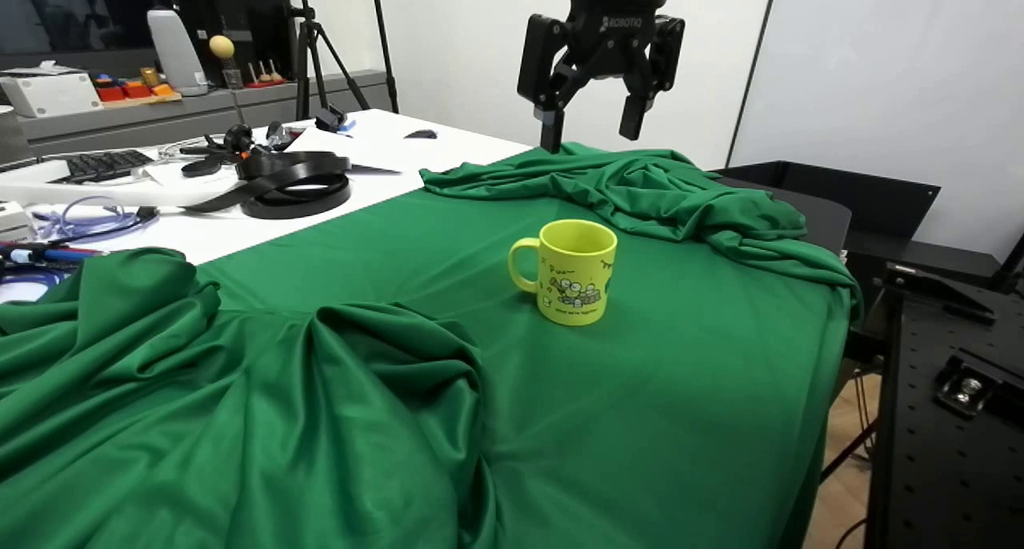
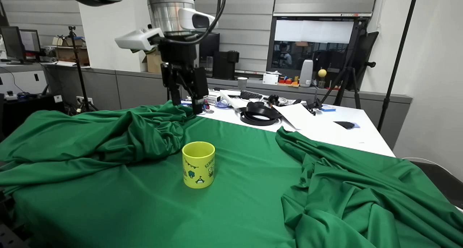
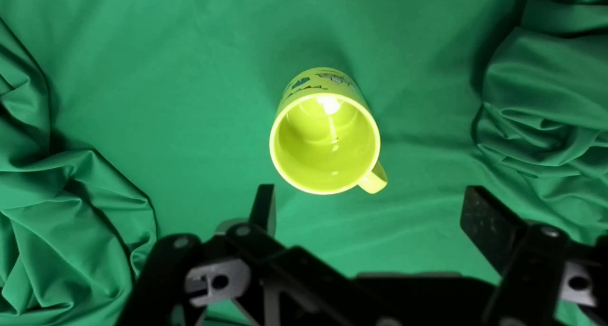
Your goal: Pick up cup from the table and move it slightly forward.
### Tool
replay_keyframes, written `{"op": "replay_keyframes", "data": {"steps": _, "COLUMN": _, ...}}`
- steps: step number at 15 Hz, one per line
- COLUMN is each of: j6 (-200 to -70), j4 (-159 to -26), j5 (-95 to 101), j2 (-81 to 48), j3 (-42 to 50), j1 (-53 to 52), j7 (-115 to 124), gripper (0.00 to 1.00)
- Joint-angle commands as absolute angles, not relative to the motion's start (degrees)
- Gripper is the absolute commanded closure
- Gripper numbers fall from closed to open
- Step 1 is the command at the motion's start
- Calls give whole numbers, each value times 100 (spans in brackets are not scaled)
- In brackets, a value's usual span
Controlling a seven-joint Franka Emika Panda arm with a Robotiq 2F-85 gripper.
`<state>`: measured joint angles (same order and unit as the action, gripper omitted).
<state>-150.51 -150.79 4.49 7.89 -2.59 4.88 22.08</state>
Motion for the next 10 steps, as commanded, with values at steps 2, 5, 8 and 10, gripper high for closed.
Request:
{"op": "replay_keyframes", "data": {"steps": 2, "j6": -15000, "j4": -14674, "j5": 147, "j2": 3, "j3": -151, "j1": 364, "j7": 1857, "gripper": 0}}
{"op": "replay_keyframes", "data": {"steps": 5, "j6": -14978, "j4": -14355, "j5": 108, "j2": -571, "j3": -111, "j1": 318, "j7": 1765, "gripper": 0}}
{"op": "replay_keyframes", "data": {"steps": 8, "j6": -14915, "j4": -13978, "j5": 145, "j2": -1063, "j3": -29, "j1": 243, "j7": 1710, "gripper": 0}}
{"op": "replay_keyframes", "data": {"steps": 10, "j6": -14893, "j4": -13763, "j5": 126, "j2": -1328, "j3": 21, "j1": 185, "j7": 1672, "gripper": 0}}
